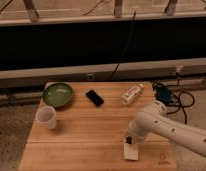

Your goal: Place the pepper on the white sponge

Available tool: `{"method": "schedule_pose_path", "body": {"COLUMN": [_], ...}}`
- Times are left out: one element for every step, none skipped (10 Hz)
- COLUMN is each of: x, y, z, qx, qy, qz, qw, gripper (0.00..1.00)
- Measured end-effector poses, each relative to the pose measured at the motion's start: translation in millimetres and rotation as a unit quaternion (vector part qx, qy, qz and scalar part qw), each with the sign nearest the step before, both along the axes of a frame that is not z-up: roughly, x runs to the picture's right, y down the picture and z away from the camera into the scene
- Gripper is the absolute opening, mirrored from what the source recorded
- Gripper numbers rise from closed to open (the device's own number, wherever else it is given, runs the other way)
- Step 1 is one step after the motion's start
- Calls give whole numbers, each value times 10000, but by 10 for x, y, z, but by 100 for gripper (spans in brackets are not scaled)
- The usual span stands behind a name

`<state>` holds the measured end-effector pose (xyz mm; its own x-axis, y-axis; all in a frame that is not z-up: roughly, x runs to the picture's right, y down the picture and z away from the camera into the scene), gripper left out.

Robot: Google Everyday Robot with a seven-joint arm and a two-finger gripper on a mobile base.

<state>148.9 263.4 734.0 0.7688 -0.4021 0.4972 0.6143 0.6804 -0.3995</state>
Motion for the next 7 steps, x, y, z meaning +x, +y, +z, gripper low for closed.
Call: {"method": "schedule_pose_path", "body": {"x": [7,12,12,21,28,30,34], "y": [0,-2,-4,-5,-5,-7,-11], "z": [4,5,8,11,13,14,14], "qx": [-4,-6,-6,-8,-10,-11,-12], "qy": [2,-1,-8,-7,-7,-6,-8], "qz": [4,3,1,0,-3,-5,-5], "qw": [10000,10000,10000,10000,10000,10000,10000], "gripper": [12,18,20,20,21,25,26]}}
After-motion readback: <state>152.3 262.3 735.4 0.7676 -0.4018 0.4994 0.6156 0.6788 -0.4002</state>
